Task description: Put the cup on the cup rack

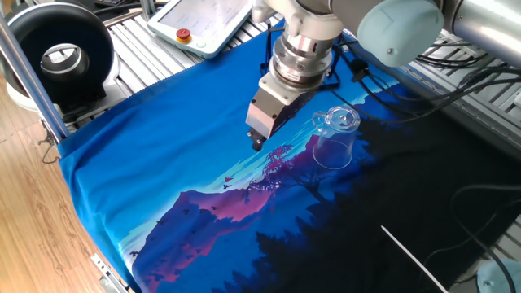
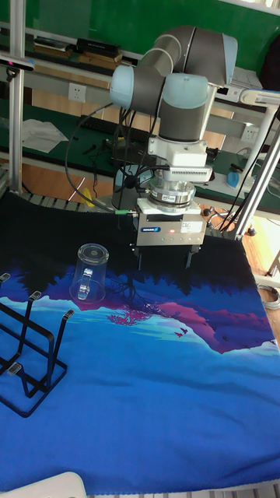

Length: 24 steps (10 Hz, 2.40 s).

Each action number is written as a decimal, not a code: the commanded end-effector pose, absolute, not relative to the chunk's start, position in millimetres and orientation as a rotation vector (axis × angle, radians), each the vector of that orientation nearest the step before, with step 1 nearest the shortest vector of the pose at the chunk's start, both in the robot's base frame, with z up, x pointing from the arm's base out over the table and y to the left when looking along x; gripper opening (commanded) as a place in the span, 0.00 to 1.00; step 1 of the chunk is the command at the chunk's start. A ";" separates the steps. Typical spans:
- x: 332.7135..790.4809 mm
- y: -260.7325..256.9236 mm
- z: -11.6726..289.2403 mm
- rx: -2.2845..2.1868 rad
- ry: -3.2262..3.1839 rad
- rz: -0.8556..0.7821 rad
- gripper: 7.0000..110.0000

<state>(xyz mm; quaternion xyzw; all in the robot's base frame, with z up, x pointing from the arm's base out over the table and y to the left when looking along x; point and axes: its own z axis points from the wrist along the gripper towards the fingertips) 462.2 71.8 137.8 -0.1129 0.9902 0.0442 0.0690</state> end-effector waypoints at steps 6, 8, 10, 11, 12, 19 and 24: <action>461.5 40.6 136.7 -0.192 3.018 -0.033 0.79; 463.4 36.3 136.7 -0.142 3.015 -0.058 0.79; 460.3 26.1 136.5 -0.032 3.030 -0.114 0.15; 458.9 25.6 136.6 -0.018 3.034 -0.116 0.15; 457.6 25.2 137.3 -0.015 3.036 -0.115 0.15; 427.3 58.4 139.1 -0.179 3.131 0.102 0.57; 431.3 47.8 132.7 0.076 3.153 0.020 0.15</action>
